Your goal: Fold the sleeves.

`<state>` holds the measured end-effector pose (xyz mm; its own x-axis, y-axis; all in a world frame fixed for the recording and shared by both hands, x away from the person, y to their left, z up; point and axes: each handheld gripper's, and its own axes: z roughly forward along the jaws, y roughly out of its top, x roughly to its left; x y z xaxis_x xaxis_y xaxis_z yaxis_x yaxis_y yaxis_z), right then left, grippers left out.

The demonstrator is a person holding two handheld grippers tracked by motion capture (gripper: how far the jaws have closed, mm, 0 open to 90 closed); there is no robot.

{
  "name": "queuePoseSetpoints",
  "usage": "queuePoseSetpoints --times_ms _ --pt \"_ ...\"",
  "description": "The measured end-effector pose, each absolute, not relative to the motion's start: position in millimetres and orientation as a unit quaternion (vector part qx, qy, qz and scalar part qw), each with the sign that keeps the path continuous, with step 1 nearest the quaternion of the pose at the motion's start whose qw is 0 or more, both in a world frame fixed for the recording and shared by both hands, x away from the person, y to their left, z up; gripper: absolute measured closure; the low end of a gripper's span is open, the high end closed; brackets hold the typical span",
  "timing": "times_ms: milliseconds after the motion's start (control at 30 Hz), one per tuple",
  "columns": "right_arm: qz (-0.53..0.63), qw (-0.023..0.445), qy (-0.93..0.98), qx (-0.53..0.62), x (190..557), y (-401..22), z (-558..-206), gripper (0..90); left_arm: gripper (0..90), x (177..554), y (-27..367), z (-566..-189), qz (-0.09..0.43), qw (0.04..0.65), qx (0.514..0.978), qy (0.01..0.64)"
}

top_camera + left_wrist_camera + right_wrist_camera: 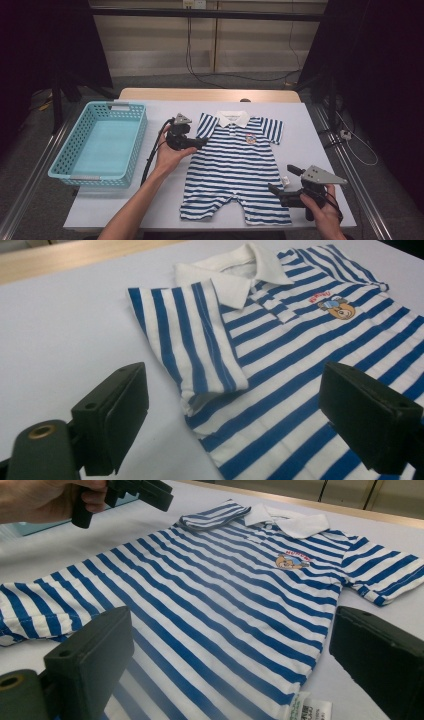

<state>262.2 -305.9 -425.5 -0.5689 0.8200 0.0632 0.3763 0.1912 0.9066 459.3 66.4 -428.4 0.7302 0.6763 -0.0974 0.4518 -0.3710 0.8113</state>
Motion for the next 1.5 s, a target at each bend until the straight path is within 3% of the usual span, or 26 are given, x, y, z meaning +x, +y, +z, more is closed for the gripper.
queuePoseSetpoints --times_ms 100,467,767,1167,1500 --pt "0.490 0.227 0.736 0.407 264.2 -307.1 -425.2 3.9 6.2 451.2 71.1 -421.5 0.126 0.456 0.812 0.342" --pt "0.492 0.249 0.722 0.419 270.5 -313.3 -422.7 3.8 4.1 422.2 93.9 -406.0 0.134 0.515 0.776 0.337" --pt "0.510 0.267 0.697 0.428 280.6 -319.3 -419.7 7.0 4.1 394.2 108.1 -404.5 0.151 0.522 0.770 0.335" --pt "0.516 0.259 0.692 0.433 297.0 -329.7 -414.7 2.6 4.0 355.0 135.6 -403.2 0.176 0.544 0.744 0.346" --pt "0.511 0.280 0.693 0.424 311.5 -332.2 -410.2 1.9 3.2 329.3 156.4 -402.8 0.199 0.549 0.737 0.341"
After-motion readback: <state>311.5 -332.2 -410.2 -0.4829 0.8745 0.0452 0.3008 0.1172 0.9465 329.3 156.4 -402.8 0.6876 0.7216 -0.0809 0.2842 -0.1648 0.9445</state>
